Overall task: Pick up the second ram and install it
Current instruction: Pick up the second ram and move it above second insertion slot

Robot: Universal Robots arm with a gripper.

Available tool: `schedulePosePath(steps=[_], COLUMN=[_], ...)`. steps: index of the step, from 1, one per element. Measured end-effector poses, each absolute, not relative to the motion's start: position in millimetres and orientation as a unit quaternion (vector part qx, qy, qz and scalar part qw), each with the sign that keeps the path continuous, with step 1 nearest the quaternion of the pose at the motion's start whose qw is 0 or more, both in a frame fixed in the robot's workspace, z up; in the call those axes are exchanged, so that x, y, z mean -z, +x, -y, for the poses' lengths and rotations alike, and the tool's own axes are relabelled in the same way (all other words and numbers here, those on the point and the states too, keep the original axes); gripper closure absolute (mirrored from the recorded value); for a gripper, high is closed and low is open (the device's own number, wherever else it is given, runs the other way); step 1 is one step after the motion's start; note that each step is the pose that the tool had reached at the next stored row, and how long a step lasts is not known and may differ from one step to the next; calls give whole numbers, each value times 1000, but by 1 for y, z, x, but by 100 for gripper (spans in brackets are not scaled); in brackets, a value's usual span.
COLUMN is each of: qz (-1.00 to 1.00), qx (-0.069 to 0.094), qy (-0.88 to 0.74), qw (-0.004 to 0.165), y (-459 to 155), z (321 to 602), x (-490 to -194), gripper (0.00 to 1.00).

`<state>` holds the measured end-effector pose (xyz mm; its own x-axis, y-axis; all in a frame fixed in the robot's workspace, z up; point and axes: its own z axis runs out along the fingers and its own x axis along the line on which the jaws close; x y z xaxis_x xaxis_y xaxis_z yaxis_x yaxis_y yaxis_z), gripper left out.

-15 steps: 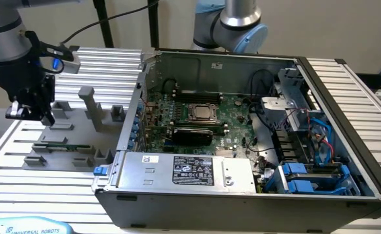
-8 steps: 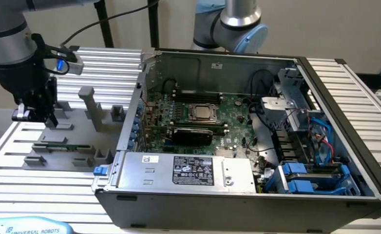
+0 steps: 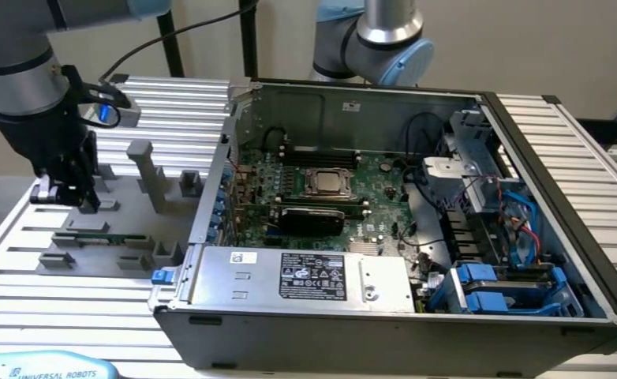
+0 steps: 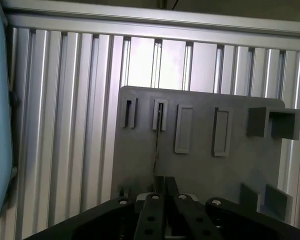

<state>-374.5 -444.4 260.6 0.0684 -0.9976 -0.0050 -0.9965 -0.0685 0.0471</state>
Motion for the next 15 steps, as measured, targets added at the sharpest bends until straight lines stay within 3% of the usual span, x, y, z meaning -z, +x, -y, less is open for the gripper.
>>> schedulePosePath(steps=[2,3,7,15], qz=[682,683,684,687], qx=[18,18,18,18], qy=[731,730,729,726], qw=[15,15,15,15], y=[-374,-374,-374,-374], z=[444,444,444,444], x=[-257,-255,-248,-233], gripper=[76,76,58,58])
